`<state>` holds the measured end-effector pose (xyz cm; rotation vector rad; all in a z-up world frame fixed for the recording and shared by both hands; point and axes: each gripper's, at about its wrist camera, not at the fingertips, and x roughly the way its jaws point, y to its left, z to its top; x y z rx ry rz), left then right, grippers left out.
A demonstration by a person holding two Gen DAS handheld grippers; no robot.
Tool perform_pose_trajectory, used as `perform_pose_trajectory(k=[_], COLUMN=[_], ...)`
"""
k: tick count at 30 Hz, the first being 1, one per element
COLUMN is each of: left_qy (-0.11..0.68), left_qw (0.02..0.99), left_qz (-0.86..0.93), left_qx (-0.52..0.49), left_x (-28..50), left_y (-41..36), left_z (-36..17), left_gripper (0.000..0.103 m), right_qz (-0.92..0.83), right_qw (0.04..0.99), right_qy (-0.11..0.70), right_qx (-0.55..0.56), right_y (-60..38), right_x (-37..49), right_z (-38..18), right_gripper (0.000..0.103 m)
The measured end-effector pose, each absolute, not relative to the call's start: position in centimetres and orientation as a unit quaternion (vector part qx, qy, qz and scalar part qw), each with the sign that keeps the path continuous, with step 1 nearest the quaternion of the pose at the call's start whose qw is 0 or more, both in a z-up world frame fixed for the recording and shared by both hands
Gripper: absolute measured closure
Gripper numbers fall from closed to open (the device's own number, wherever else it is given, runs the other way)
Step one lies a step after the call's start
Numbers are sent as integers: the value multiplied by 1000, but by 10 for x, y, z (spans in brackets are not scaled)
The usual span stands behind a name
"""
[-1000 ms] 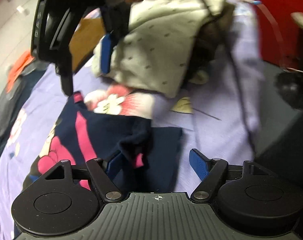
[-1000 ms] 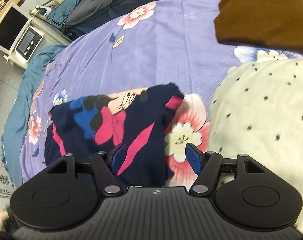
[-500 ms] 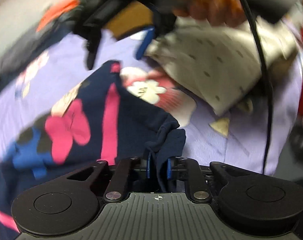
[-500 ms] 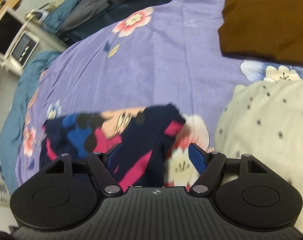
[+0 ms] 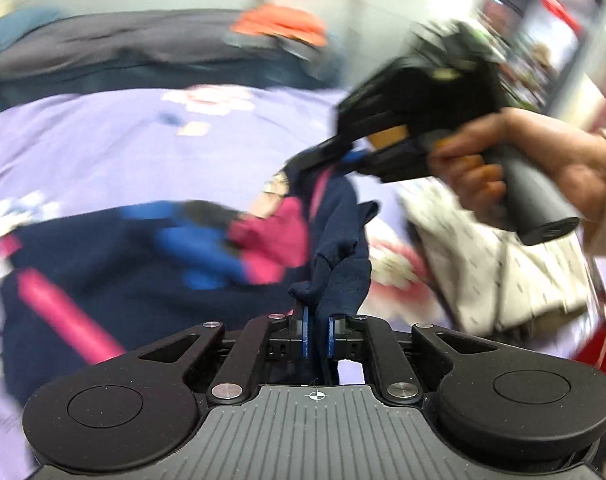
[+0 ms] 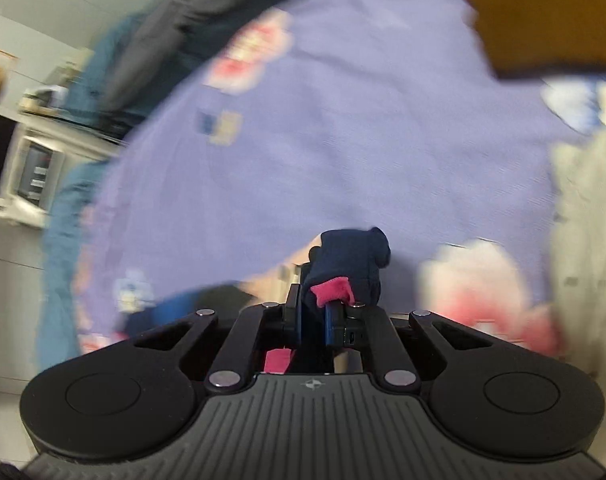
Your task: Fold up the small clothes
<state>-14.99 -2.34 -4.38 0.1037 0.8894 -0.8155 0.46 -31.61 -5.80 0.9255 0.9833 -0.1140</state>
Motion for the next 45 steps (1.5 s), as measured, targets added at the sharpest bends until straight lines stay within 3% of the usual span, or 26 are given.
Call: perform_pose_trajectory(k=[5,11,24,31,35,38,39,43,44,45], left_qy=[430,474,496,512,526,529,534,533,527,517], left_qw=[858,865,858,849,842,841,838,841,845,852], left_qz=[-279,-159,-113,-98,-97,-93,-93,-83,-81,-77], left_qx=[13,-38,-72,-82,-70,-61,-59,-48,-45,-38], left_x=[-144,-142,-127,-100,-89,-89,-89,-89,-88,-88], left_y=[52,120,154,164,165,171,175,191,194,194], left_z=[-27,-49,-77,-101,-112,-113,-112,-95,-88,-81], left_gripper=[67,73,72,70,59,32,30,21,4,0], right_qz=[56,119,103,85,90,106,107,108,110,110], right_qw=[791,782,783,789,788,794,797,810,820,829], right_qy=[452,491,558,554,555,541,536,519,506,494], right_qx=[408,364,256,251,250,256,258,250,246,237], right_y=[-248,-145,-42,-40,-42,-48,-51,-58,-61,-66], right_x=[55,117,160,174,180,179,178,173,169,165], right_z=[-10,-14,-51,-66,-73,-67,-63,-42,-34,-26], right_gripper=[90,91,90,83,78,53,46,38,29,20])
